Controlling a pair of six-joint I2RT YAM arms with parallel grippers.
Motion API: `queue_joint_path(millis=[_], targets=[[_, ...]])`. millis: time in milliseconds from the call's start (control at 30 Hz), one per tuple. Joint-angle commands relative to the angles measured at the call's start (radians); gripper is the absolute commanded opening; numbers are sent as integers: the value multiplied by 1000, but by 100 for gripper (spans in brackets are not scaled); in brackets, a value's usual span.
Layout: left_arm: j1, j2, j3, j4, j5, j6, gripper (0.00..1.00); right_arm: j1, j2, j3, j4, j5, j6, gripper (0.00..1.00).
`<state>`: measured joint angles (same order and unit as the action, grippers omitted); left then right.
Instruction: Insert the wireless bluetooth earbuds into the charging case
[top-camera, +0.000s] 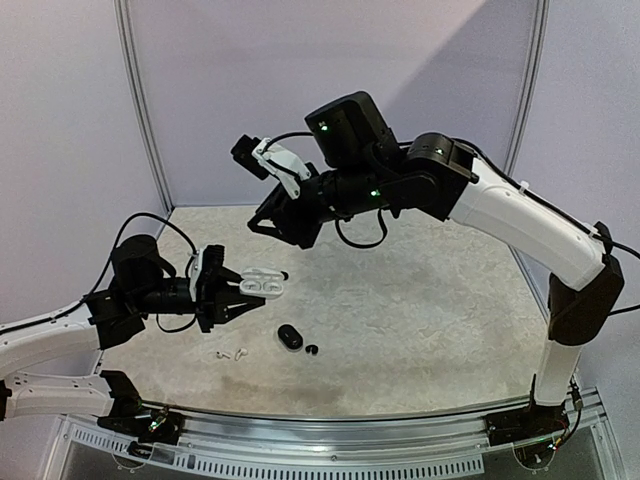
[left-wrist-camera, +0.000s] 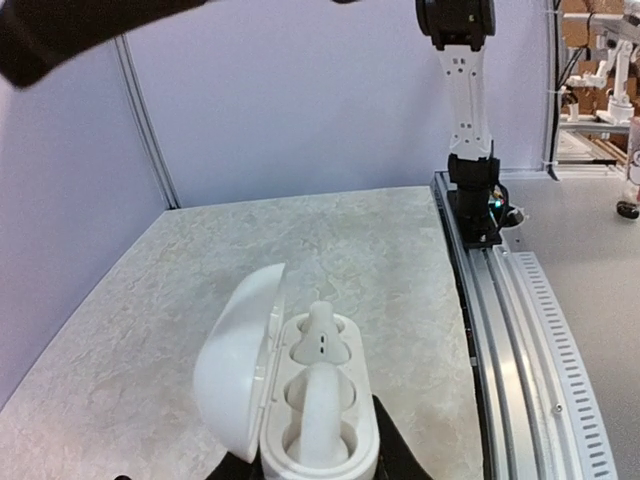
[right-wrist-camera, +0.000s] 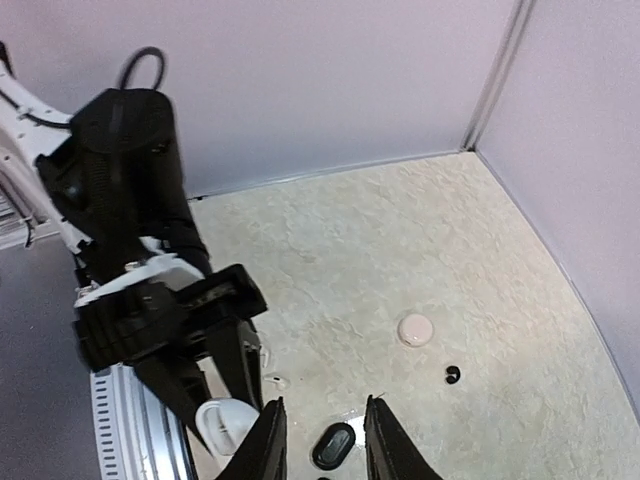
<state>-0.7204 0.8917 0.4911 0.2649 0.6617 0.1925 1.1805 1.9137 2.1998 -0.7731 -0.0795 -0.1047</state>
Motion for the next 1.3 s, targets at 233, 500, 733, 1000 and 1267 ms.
queue_joint_path(millis=[233,500,733,1000,1267], targets=[[-13,-18,20,-25,-89,39,0,50,65,-41,-164,126,54,26],[-8,-33,5,-29,-98,23,0,50,-56,-138,-145,91,65,29],[-2,-31,-1,30,31,-82,0,12,-136,-314,-11,-92,37,97],[-3,-22,10,38,97,-120,0,7,-56,-280,14,-149,-22,62],[-2,-18,4,56,95,-138,0,6,-40,-274,7,-171,-45,31]])
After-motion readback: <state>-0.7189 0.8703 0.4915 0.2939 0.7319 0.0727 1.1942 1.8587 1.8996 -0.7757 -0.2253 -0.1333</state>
